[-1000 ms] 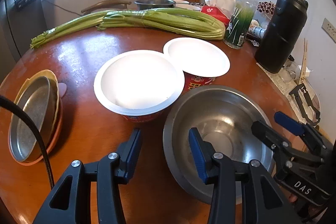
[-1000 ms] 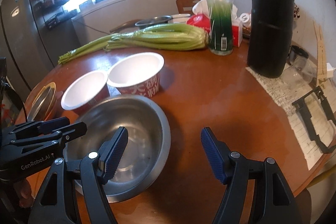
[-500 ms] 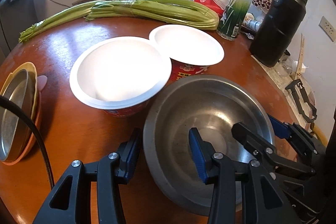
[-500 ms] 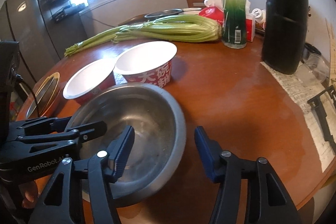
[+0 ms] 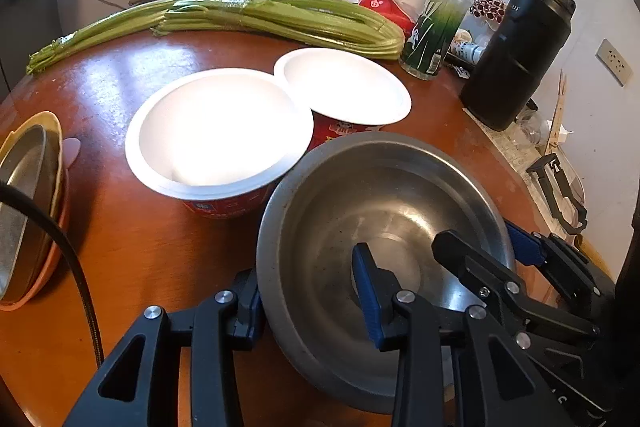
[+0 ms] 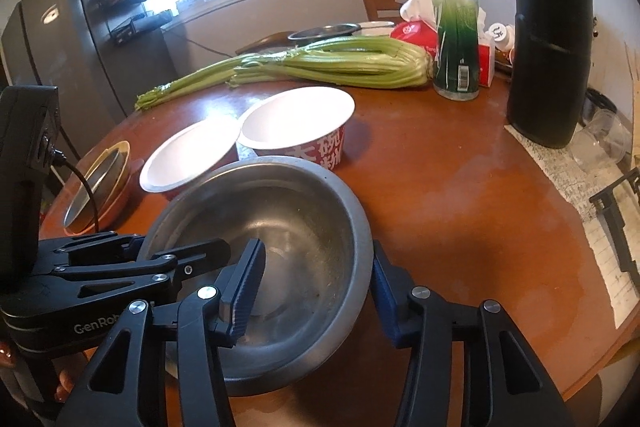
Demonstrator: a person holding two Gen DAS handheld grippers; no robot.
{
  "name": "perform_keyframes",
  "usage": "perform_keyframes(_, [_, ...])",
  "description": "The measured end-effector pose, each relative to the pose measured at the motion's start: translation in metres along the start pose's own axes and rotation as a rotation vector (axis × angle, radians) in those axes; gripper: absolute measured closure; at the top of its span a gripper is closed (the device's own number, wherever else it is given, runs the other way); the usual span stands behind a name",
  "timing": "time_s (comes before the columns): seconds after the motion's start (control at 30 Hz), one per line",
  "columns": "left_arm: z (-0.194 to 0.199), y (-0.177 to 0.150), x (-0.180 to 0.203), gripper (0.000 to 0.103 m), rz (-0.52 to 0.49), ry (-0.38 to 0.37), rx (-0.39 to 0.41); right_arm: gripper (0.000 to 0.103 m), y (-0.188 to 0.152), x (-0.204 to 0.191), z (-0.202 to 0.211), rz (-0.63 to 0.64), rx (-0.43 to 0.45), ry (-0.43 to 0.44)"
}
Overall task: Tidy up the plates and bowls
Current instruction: 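Carry the steel bowl with the left tool and lower it onto the table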
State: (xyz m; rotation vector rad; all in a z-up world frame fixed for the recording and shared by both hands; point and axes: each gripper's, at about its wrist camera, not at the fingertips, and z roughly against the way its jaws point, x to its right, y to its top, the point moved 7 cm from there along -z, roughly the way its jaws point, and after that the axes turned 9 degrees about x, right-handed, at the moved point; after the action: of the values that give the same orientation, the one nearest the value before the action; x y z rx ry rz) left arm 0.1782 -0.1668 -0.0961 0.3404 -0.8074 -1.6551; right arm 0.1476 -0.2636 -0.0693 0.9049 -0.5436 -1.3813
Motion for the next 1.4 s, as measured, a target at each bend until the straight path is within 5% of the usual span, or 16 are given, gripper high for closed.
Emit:
perform_keyframes(0.73, [0.062,-0.019,-0.043,0.065,0.021,0.058,0.060,0.049,-0.008,-0.065,0.025,0.095,-0.005,0.084])
perform_keyframes(1.4, [0.062,-0.035,-0.062,0.064,0.015,0.114,0.046,0.049,-0.023,-0.083,0.012,0.115,-0.052,0.109])
